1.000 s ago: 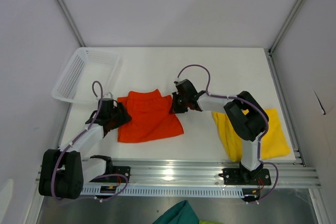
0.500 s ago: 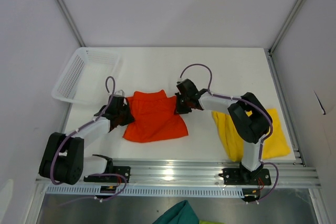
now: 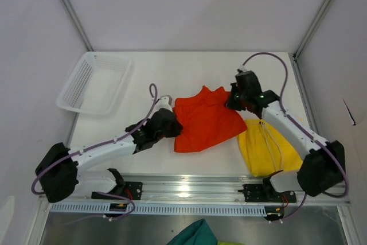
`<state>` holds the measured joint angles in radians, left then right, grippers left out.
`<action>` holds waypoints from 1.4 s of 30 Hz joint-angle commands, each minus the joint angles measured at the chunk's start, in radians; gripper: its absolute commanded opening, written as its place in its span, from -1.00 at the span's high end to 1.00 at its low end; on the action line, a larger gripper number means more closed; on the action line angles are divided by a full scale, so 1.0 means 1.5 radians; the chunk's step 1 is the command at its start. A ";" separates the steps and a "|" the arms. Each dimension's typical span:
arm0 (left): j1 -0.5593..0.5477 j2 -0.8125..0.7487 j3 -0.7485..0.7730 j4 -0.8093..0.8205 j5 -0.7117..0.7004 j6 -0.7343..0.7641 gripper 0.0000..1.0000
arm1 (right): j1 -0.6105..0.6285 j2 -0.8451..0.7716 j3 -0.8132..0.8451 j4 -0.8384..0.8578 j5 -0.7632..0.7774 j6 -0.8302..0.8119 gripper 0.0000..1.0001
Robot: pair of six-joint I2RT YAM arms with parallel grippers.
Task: Fold and stack the shorts
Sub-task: Neatly place the folded shorts to the corner
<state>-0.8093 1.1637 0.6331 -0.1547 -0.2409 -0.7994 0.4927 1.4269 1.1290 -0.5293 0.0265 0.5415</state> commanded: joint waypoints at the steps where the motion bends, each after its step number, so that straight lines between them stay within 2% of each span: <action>1: -0.075 0.087 0.101 0.055 -0.081 -0.052 1.00 | -0.072 -0.098 -0.008 -0.084 0.044 -0.027 1.00; 4: -0.137 0.208 0.220 0.053 -0.107 -0.035 1.00 | -0.159 -0.170 -0.035 -0.117 0.033 -0.045 1.00; 5: -0.152 0.238 0.290 0.049 -0.117 -0.032 1.00 | -0.186 -0.183 -0.038 -0.127 0.027 -0.059 1.00; 6: -0.176 0.289 0.311 0.048 -0.119 -0.027 1.00 | -0.237 -0.195 -0.039 -0.148 0.020 -0.065 1.00; 8: -0.198 0.333 0.385 0.055 -0.115 -0.024 1.00 | -0.285 -0.223 -0.041 -0.185 0.020 -0.085 1.00; 12: -0.240 0.407 0.460 0.071 -0.096 -0.021 1.00 | -0.411 -0.277 -0.059 -0.223 0.026 -0.125 1.00; 13: -0.244 0.428 0.479 0.076 -0.090 -0.023 1.00 | -0.437 -0.308 -0.064 -0.226 0.057 -0.118 1.00; 18: -0.280 0.474 0.535 0.090 -0.065 -0.032 1.00 | -0.447 -0.376 -0.087 -0.223 0.167 -0.074 1.00; 26: -0.314 0.558 0.574 0.131 -0.031 -0.052 1.00 | -0.506 -0.348 -0.090 -0.243 0.240 -0.032 1.00; 30: -0.327 0.591 0.590 0.134 -0.022 -0.062 1.00 | -0.568 -0.333 -0.108 -0.230 0.169 -0.032 1.00; 33: -0.336 0.602 0.587 0.141 -0.027 -0.067 1.00 | -0.598 -0.312 -0.098 -0.256 0.157 -0.010 1.00; 37: -0.346 0.627 0.600 0.133 -0.015 -0.078 1.00 | -0.697 -0.279 -0.107 -0.275 0.068 0.011 1.00; 42: -0.352 0.666 0.601 0.141 0.004 -0.095 1.00 | -0.760 -0.226 -0.165 -0.232 0.025 0.001 1.00</action>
<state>-1.3224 2.1239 1.4994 0.0341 -0.2642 -0.9085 -0.6090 1.0538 0.9234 -0.9154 0.1314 0.5293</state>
